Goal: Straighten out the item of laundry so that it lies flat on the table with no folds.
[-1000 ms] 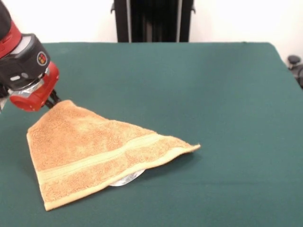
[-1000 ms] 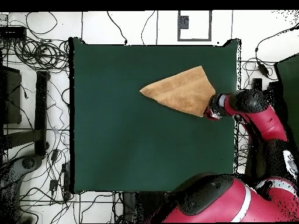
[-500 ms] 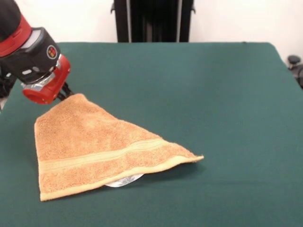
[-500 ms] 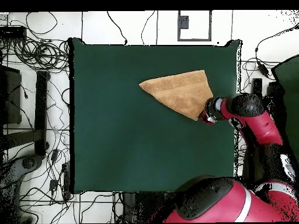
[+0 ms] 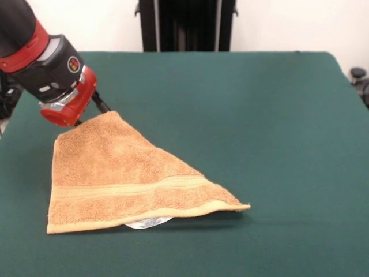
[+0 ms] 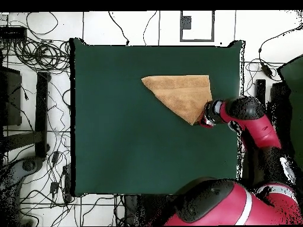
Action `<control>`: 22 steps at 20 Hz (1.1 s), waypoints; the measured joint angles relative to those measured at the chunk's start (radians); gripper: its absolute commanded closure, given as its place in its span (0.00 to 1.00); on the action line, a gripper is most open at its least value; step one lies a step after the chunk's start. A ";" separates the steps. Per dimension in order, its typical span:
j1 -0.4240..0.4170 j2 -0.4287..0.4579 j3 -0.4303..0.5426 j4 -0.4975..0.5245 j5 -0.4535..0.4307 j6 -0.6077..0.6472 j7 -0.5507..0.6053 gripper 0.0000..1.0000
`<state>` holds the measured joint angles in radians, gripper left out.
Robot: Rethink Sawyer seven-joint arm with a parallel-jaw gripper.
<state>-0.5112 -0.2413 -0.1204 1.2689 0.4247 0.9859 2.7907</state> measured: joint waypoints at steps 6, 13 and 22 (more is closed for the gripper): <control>0.001 -0.003 0.000 0.012 0.016 -0.015 0.000 0.00; -0.069 -0.029 0.105 0.113 0.020 -0.297 0.000 0.00; -0.321 -0.040 0.436 0.164 -0.343 -0.424 -0.004 0.00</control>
<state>-0.8319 -0.2813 0.3154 1.4332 0.0813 0.5616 2.7872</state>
